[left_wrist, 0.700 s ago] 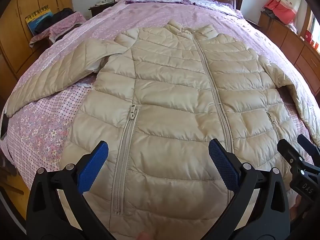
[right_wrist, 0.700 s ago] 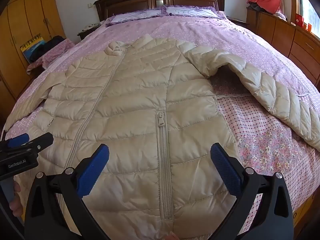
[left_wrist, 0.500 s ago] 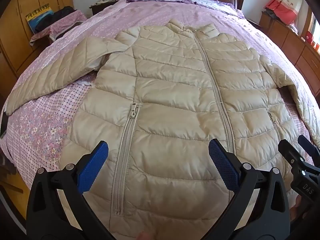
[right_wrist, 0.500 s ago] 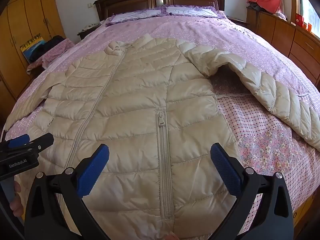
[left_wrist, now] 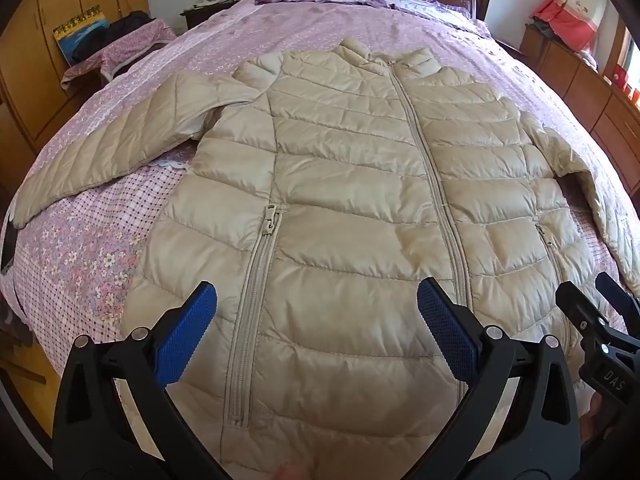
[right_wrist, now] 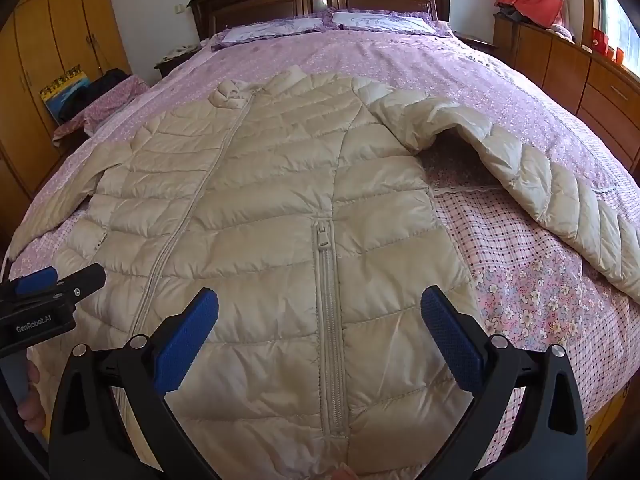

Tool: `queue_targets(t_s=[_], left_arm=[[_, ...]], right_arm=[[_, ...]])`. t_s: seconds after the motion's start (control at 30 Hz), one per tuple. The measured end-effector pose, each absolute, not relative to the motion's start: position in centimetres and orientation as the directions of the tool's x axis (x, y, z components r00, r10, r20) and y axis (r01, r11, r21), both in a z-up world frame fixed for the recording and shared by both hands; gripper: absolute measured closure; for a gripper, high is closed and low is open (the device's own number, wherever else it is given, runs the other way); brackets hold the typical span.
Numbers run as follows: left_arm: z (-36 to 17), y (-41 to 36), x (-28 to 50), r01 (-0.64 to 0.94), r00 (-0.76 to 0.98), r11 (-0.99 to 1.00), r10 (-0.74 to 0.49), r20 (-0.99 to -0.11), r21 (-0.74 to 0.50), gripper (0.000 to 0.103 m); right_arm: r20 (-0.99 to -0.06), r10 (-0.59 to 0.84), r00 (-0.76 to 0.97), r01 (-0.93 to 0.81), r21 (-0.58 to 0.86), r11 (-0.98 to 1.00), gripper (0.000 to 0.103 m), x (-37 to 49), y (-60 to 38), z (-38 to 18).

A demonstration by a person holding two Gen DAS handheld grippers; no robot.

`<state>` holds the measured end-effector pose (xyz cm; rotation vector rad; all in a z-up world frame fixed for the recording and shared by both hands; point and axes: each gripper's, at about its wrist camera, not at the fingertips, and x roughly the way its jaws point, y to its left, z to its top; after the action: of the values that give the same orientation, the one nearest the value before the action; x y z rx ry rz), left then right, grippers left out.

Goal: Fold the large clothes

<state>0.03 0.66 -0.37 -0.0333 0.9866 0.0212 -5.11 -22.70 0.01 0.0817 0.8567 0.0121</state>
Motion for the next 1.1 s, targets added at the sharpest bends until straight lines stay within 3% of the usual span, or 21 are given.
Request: queue_targets(t_s=[1.1], left_arm=[[0.31,0.81,-0.28,-0.046,0.554,0.999,0.027,-0.832,0.002,0.003]], right_arm=[[-0.762,0.04,0.646,0.025,0.074,0.997,0.005,-5.14,-22.64,0.01]])
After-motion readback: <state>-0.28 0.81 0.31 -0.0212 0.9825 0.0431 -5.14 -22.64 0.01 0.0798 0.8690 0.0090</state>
